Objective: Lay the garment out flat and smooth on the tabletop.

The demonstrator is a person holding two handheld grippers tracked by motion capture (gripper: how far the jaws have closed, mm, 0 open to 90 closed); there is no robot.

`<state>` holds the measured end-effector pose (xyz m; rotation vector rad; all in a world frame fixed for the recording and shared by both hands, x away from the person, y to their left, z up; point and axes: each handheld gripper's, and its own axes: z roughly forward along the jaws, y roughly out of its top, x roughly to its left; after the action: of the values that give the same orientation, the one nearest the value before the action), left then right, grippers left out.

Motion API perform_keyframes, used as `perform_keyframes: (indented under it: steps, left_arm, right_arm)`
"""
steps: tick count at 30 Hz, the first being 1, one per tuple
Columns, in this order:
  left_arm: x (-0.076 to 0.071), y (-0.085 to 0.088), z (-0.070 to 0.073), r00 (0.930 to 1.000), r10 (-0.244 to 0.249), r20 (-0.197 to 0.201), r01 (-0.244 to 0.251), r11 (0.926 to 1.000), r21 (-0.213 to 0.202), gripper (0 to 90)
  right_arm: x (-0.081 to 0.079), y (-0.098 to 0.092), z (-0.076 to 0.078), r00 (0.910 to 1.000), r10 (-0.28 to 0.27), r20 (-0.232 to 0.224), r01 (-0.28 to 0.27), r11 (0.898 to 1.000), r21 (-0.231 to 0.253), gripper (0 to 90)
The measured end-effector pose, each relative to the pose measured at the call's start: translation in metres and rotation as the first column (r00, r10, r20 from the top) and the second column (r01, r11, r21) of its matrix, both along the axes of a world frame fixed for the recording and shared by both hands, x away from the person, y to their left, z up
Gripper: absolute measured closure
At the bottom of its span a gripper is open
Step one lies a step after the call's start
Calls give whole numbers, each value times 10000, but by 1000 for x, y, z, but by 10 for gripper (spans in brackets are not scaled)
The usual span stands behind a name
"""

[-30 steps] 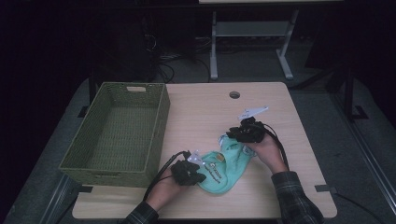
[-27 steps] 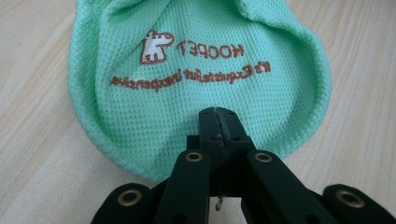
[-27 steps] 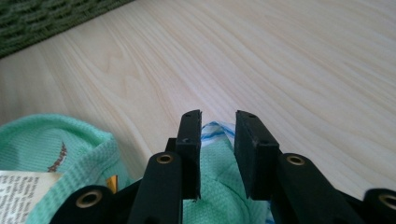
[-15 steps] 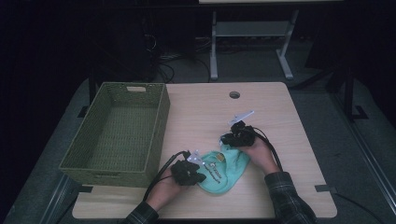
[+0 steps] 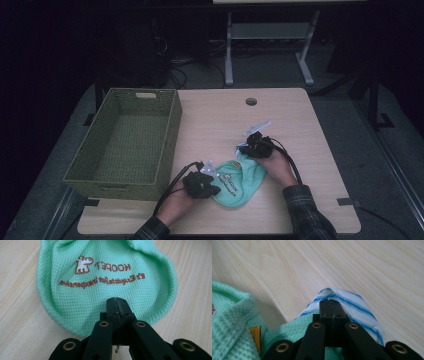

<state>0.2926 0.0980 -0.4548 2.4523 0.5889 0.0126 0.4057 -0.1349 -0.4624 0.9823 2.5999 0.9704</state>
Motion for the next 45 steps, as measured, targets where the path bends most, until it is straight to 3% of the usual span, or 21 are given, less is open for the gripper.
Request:
perform_keyframes:
  steps: [10,18,22,26,33,35,45]
  left_arm:
    - [0,0,0,10000,63,-17,-63,10000,-60,893]
    - [0,0,0,10000,66,13,-66,10000,-72,893]
    - [0,0,0,10000,37,43,-37,10000,-33,893]
    - [-1,0,0,10000,91,7,-91,9999,-86,893]
    - [-1,-1,-1,9999,137,1,-137,9998,-123,893]
    - [0,0,0,10000,-34,63,34,10000,87,893]
    - [0,0,0,10000,11,91,-12,10000,82,893]
  right_arm:
    - [7,-13,16,9947,-746,705,740,9972,114,900]
    - [18,-24,18,9846,-1521,860,1501,9883,285,900]
    - [25,-30,10,9767,-2077,541,2060,9779,351,900]
    - [30,-33,1,9775,-2105,163,2092,9760,610,897]
    - [18,-37,13,9818,-1833,494,1769,9778,1122,772]
    - [12,-41,18,9816,-1822,568,1741,9767,1252,768]
    - [-23,-59,33,9847,-1561,769,1440,9790,1443,762]
